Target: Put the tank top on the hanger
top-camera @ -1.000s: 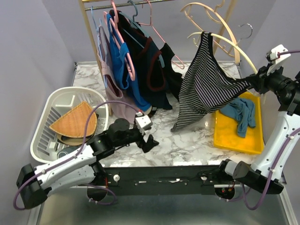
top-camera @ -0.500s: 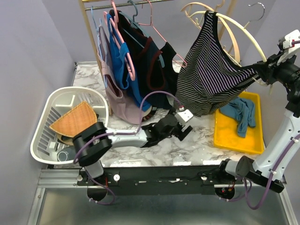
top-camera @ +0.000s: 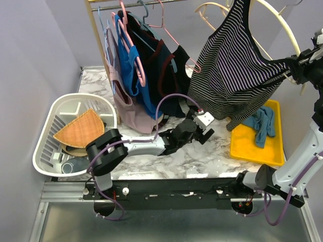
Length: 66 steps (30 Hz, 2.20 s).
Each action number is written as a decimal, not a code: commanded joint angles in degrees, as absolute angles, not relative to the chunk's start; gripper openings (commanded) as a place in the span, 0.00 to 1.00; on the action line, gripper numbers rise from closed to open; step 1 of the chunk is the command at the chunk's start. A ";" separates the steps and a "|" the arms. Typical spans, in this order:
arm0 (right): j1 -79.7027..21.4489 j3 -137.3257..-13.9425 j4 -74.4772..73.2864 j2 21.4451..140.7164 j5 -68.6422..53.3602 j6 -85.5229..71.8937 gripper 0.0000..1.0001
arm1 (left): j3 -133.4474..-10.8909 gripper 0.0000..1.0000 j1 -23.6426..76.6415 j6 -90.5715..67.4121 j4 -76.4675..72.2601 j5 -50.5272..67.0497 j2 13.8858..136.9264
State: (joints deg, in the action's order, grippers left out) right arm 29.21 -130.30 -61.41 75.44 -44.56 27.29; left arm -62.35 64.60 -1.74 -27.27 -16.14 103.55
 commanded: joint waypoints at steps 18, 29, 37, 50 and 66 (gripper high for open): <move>32.70 -134.65 -55.63 74.27 -38.40 25.05 0.00 | -41.14 0.99 64.25 1.23 4.20 -11.51 52.92; 32.70 -130.08 -58.88 74.97 -46.92 24.35 0.01 | -37.53 0.99 64.25 -3.78 11.33 -14.76 37.80; 30.51 -115.33 -56.60 72.34 -50.81 23.03 0.00 | -37.35 0.99 64.25 -5.10 14.85 -16.00 33.49; 9.15 -111.26 -47.99 76.54 -33.06 20.03 0.00 | -35.33 0.99 64.25 -7.82 16.08 -17.05 29.45; -13.44 -128.49 -37.80 95.52 -9.86 29.35 0.00 | -32.70 0.99 64.25 -9.84 18.89 -20.48 24.17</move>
State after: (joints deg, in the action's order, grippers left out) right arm -8.51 -124.05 -46.81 93.12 -17.02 26.72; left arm -33.71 64.47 -8.36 17.06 -17.91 25.39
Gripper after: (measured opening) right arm 0.219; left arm 0.987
